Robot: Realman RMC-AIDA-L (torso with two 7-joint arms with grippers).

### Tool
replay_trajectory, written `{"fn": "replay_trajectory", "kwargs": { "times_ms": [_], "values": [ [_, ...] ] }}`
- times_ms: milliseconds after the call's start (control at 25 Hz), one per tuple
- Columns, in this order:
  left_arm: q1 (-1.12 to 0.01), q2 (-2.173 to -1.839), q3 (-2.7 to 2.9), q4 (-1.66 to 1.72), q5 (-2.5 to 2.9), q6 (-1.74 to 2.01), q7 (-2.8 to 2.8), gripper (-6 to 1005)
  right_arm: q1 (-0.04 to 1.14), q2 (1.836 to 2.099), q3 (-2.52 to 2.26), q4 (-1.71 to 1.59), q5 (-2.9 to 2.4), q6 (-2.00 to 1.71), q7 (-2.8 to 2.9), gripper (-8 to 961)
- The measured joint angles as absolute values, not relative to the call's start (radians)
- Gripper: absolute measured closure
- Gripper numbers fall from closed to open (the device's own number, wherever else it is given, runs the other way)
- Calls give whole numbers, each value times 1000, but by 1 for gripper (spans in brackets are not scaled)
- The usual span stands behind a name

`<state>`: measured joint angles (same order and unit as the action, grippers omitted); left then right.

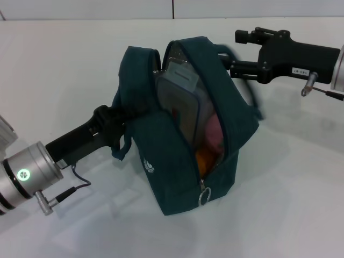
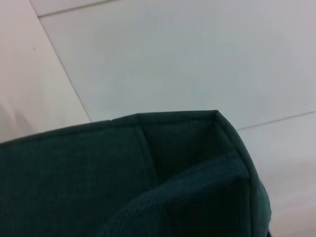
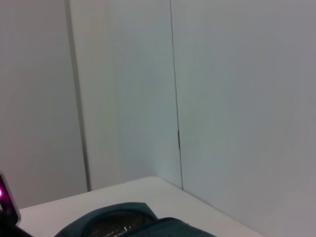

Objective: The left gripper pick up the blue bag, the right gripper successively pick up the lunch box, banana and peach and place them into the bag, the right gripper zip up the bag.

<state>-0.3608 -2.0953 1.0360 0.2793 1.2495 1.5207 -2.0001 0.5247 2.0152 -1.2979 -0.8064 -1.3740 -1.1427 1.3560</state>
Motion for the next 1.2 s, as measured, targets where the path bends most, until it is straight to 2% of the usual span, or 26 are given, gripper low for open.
{"fn": "replay_trajectory", "kwargs": {
  "times_ms": [160, 520, 720, 840, 1000, 1200],
  "values": [
    [-357, -2094, 1037, 279, 1243, 1521, -1999, 950, 507, 2014, -1296, -811, -1375, -1167, 1354, 198],
    [-345, -2094, 1035, 274, 1231, 1514, -1999, 946, 451, 2007, -1243, -829, -1216, -1366, 1275, 207],
    [-341, -2093, 1036, 267, 1214, 1513, -1997, 944, 439, 1974, -1219, -821, -1265, -1657, 1216, 218],
    [-341, -2093, 1037, 267, 1213, 1515, -1997, 942, 420, 1965, -1213, -828, -1323, -1779, 1210, 228],
    [-341, -2092, 1036, 267, 1213, 1516, -1997, 941, 395, 1967, -1208, -793, -1426, -1804, 1227, 234],
    [-348, -2091, 1038, 267, 1213, 1516, -1997, 938, 418, 1977, -1211, -699, -1484, -1777, 1236, 235]
  ]
}}
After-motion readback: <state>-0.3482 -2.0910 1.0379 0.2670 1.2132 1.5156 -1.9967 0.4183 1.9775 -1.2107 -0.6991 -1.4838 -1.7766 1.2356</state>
